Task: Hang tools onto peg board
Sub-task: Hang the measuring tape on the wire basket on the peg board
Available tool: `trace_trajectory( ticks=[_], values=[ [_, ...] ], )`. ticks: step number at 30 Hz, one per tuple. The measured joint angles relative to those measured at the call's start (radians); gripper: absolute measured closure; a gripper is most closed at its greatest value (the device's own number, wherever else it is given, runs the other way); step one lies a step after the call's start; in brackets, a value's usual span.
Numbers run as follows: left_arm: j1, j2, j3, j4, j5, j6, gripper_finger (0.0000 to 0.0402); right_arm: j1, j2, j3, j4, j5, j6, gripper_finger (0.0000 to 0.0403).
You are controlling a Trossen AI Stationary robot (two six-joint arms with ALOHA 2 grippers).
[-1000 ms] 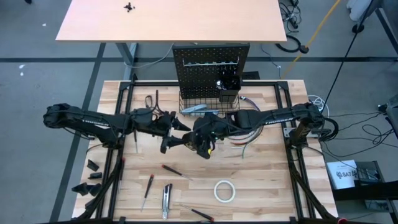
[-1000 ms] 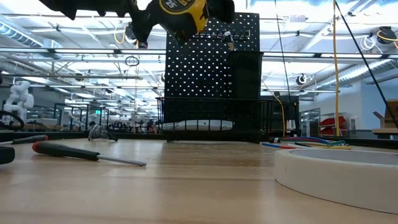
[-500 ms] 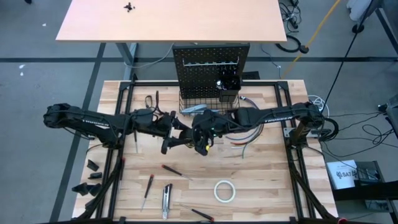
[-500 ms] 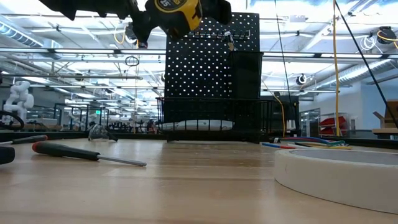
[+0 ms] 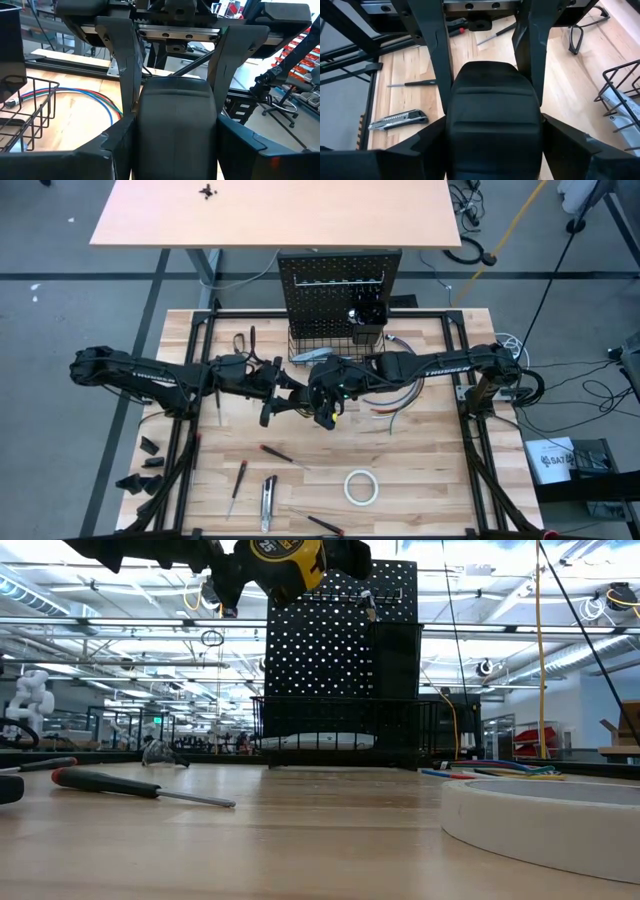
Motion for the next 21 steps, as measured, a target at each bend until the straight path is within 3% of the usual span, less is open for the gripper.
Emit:
trace_trajectory(
  ticks=[6,10,12,18,21],
  values=[
    [0.005,0.000,0.000,-0.004,-0.013,-0.004,0.0188,-0.001,0.000,0.000,-0.014,-0.002,-0.004,0.0149],
    [0.035,0.001,-0.003,-0.038,-0.039,-0.015,0.0188,-0.013,-0.023,0.002,-0.091,0.017,0.041,0.0048],
    [0.061,0.005,-0.005,-0.053,-0.078,-0.008,0.0188,-0.016,-0.042,0.006,-0.137,0.060,0.079,0.0021],
    [0.164,0.002,-0.005,-0.046,-0.076,0.024,0.0188,0.014,-0.114,0.004,-0.324,0.293,0.117,0.0063],
    [0.212,0.002,-0.007,-0.012,-0.069,0.045,0.0188,0.023,-0.148,-0.013,-0.382,0.351,0.160,0.0065]
  ],
)
